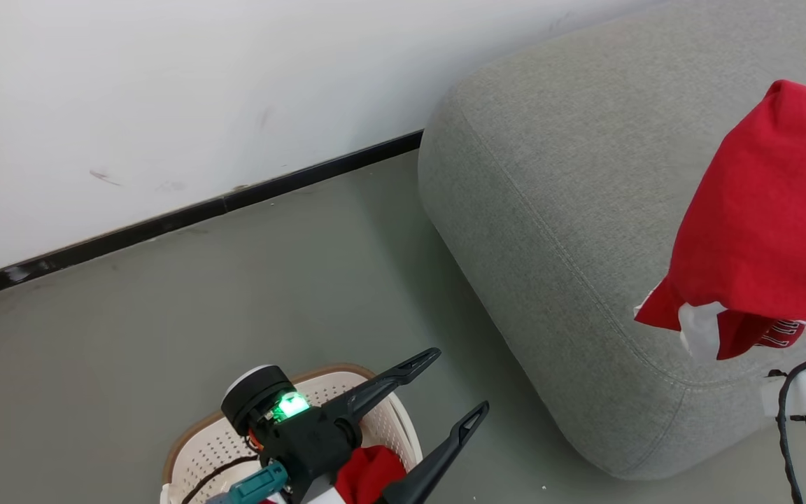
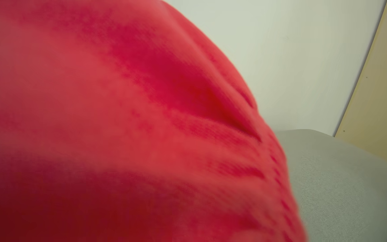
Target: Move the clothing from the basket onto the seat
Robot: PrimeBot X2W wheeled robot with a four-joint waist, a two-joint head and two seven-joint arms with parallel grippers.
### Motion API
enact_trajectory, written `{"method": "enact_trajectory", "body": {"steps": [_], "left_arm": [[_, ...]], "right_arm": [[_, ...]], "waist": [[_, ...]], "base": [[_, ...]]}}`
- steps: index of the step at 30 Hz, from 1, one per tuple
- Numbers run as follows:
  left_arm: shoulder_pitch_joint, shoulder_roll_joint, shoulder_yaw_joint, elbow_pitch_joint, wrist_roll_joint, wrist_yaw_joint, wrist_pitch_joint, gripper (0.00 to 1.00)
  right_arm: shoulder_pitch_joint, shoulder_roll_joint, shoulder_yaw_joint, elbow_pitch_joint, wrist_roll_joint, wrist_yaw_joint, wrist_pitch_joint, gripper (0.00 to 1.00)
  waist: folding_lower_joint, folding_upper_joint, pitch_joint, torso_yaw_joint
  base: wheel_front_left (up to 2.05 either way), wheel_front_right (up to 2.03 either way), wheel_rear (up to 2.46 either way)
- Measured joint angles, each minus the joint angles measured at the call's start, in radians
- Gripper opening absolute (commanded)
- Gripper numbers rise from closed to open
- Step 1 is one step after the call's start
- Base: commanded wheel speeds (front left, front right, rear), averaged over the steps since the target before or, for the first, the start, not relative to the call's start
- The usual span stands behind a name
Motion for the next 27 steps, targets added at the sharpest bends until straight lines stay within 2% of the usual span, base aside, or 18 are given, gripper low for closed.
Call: {"method": "enact_trajectory", "body": {"steps": [27], "left_arm": [[-0.009,0.010,0.002,0.023,0.000,0.000,-0.018,1.00]], "right_arm": [[0.002,0.000,0.010,0.003,0.021,0.000,0.000,0.00]], "waist": [[0.0000,0.0000,0.016,-0.084]], "base": [[0.00,0.00,0.00]]}}
